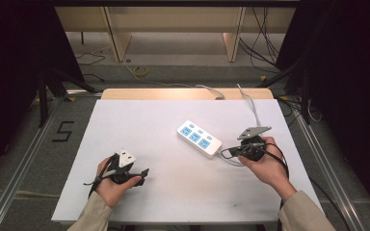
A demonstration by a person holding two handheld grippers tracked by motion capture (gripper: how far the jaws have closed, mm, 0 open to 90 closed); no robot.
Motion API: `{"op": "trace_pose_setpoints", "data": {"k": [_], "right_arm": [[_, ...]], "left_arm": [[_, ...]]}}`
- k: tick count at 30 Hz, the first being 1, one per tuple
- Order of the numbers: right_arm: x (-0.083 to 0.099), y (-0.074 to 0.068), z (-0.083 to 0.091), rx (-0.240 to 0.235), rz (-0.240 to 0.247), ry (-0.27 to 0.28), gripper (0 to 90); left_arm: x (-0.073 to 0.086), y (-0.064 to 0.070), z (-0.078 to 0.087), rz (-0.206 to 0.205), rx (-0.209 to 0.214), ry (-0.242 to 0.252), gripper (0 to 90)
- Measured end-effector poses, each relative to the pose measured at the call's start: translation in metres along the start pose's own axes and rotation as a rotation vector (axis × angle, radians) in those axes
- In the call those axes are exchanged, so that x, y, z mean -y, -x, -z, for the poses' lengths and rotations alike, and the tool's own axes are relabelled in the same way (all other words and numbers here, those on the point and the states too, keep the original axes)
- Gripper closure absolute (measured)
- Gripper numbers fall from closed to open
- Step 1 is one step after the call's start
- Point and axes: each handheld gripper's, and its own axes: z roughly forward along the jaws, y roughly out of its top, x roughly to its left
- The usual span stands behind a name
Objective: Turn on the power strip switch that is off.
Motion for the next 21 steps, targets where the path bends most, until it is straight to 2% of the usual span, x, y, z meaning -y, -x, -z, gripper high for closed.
{"op": "trace_pose_setpoints", "data": {"k": [21], "right_arm": [[-0.026,0.003,-0.010,-0.007,0.007,-0.030,90.0]], "left_arm": [[-0.001,0.001,0.000,0.003,0.000,0.010,24.4]]}}
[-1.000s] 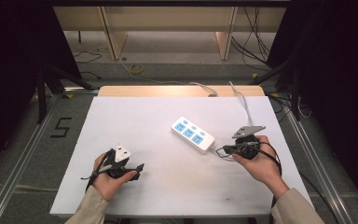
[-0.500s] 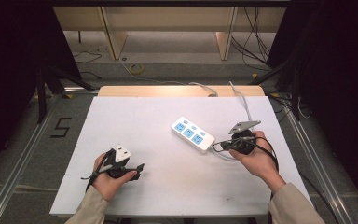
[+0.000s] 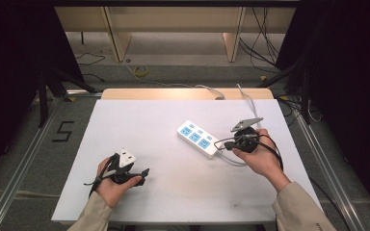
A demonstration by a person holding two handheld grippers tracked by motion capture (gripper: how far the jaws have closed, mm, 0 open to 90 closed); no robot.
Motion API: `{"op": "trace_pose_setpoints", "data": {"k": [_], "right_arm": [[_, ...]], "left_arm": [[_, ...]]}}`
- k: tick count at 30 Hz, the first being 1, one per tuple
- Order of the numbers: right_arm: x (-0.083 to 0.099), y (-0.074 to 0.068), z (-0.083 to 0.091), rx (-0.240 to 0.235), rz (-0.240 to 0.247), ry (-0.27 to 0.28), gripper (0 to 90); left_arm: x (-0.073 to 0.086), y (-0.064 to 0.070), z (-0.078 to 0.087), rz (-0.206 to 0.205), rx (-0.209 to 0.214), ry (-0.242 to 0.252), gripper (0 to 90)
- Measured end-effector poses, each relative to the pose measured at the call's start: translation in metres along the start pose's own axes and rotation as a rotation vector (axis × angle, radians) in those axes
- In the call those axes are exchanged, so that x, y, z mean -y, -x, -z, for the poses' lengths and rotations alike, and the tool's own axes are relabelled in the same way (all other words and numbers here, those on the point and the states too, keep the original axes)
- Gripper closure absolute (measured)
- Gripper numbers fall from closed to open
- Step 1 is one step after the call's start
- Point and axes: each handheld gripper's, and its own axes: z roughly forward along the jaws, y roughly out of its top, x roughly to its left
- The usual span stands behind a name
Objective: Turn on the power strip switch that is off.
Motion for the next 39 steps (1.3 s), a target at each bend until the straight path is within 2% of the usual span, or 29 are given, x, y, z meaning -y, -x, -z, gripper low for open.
{"op": "trace_pose_setpoints", "data": {"k": [18,39], "right_arm": [[-0.017,-0.001,-0.012,0.000,0.014,-0.007,90.0],[-0.030,0.002,-0.024,0.012,0.008,-0.011,90.0]], "left_arm": [[0.000,0.000,0.001,-0.006,0.002,0.000,24.5],[0.000,0.000,0.000,-0.001,0.001,0.002,24.6]]}}
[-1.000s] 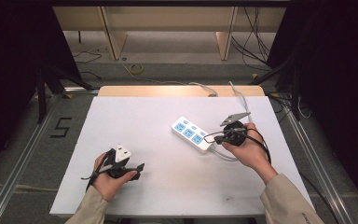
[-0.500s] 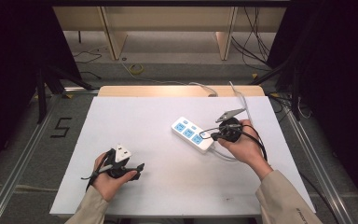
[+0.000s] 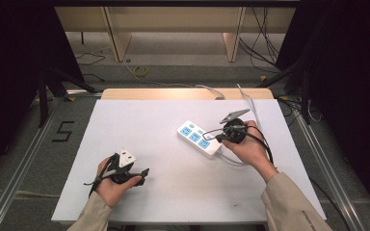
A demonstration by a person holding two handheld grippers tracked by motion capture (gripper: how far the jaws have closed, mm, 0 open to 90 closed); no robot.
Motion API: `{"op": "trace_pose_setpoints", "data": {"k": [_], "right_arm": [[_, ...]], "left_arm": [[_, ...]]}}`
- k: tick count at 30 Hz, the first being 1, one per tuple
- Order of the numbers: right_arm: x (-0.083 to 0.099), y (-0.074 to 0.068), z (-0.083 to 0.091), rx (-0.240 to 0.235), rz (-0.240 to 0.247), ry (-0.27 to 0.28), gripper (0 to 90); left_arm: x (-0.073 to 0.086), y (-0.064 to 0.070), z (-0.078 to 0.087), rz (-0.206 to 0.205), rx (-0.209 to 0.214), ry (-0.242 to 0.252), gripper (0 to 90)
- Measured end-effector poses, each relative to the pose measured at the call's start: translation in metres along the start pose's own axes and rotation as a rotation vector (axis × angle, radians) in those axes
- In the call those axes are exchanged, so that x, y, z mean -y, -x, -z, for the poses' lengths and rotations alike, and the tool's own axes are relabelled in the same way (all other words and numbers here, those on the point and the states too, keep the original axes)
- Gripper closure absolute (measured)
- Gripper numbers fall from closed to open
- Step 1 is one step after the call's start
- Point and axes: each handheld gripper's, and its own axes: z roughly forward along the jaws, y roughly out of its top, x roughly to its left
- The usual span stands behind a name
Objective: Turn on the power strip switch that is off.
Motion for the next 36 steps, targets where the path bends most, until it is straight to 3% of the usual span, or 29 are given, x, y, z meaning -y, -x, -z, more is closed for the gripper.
{"op": "trace_pose_setpoints", "data": {"k": [36], "right_arm": [[-0.026,0.003,-0.024,-0.001,0.004,-0.021,90.0]], "left_arm": [[0.002,0.000,0.003,0.000,-0.004,-0.002,24.6]]}}
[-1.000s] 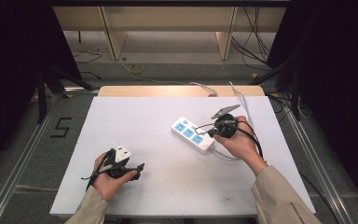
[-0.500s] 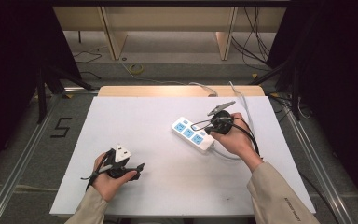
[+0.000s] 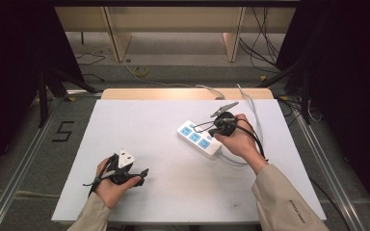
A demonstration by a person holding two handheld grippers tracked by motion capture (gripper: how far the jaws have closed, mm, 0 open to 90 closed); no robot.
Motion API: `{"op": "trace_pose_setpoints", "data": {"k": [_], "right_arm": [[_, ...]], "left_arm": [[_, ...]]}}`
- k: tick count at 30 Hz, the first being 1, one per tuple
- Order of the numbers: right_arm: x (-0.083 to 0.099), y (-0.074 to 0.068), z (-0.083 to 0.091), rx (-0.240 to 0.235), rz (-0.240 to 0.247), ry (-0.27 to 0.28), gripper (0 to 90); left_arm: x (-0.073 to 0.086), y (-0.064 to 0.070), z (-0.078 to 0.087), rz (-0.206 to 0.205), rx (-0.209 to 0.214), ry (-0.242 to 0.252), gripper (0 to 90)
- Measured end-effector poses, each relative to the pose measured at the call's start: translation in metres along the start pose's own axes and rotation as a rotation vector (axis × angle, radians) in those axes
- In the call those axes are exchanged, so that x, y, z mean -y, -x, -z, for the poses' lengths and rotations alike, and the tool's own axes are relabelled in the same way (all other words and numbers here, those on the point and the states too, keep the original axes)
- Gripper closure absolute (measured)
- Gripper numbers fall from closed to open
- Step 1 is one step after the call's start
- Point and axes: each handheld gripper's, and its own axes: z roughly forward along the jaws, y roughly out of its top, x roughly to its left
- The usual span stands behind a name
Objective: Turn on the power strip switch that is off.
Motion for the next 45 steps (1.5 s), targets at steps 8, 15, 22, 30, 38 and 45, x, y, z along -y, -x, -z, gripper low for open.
{"op": "trace_pose_setpoints", "data": {"k": [8,15,22,30,38,45], "right_arm": [[-0.006,0.000,-0.006,-0.002,0.006,-0.002,90.0],[-0.012,0.002,-0.012,-0.002,0.001,-0.007,90.0],[-0.020,0.002,-0.018,-0.002,0.004,-0.004,90.0],[-0.027,0.002,-0.027,-0.003,0.006,-0.010,90.0],[-0.032,0.003,-0.035,-0.007,0.004,-0.016,90.0],[-0.035,0.003,-0.042,-0.005,-0.007,-0.027,90.0]], "left_arm": [[0.001,-0.001,0.001,-0.002,-0.003,0.001,24.7],[0.001,-0.001,0.002,0.000,-0.003,0.002,24.7],[0.001,-0.001,0.002,-0.002,-0.001,0.002,24.7],[0.001,0.000,0.001,0.000,0.000,0.003,24.7],[0.001,0.000,0.001,0.000,0.002,0.003,24.7],[0.001,0.000,0.001,0.001,0.002,0.004,24.7]]}}
